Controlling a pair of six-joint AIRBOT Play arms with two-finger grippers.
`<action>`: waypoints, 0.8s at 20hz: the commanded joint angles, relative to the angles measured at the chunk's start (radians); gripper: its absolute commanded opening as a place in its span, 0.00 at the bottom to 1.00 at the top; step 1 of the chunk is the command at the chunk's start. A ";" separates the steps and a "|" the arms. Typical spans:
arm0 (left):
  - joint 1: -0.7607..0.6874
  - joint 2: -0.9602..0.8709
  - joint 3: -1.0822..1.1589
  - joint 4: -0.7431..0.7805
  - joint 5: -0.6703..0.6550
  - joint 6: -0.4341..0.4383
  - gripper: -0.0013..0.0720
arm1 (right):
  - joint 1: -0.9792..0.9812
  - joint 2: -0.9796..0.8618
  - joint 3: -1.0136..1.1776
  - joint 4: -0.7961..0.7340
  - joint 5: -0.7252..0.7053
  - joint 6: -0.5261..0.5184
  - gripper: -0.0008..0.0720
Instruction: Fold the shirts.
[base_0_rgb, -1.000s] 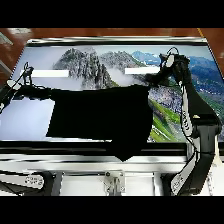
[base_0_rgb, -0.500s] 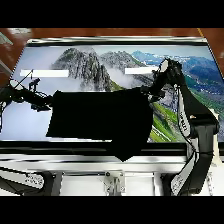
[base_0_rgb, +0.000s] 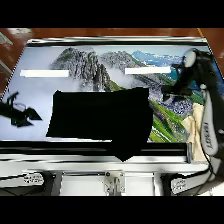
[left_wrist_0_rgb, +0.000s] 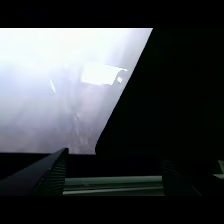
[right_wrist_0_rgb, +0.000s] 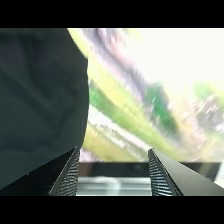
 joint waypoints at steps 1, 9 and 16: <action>0.118 0.065 -0.236 -0.123 0.087 0.097 0.94 | -0.076 0.193 -0.330 0.174 -0.188 -0.032 0.78; 0.053 0.053 -0.292 -0.240 0.272 0.097 0.87 | -0.076 0.386 -0.743 0.158 -0.386 -0.046 0.77; -0.026 0.024 -0.349 -0.305 0.321 0.097 0.58 | -0.076 0.407 -0.768 0.183 -0.405 -0.032 0.77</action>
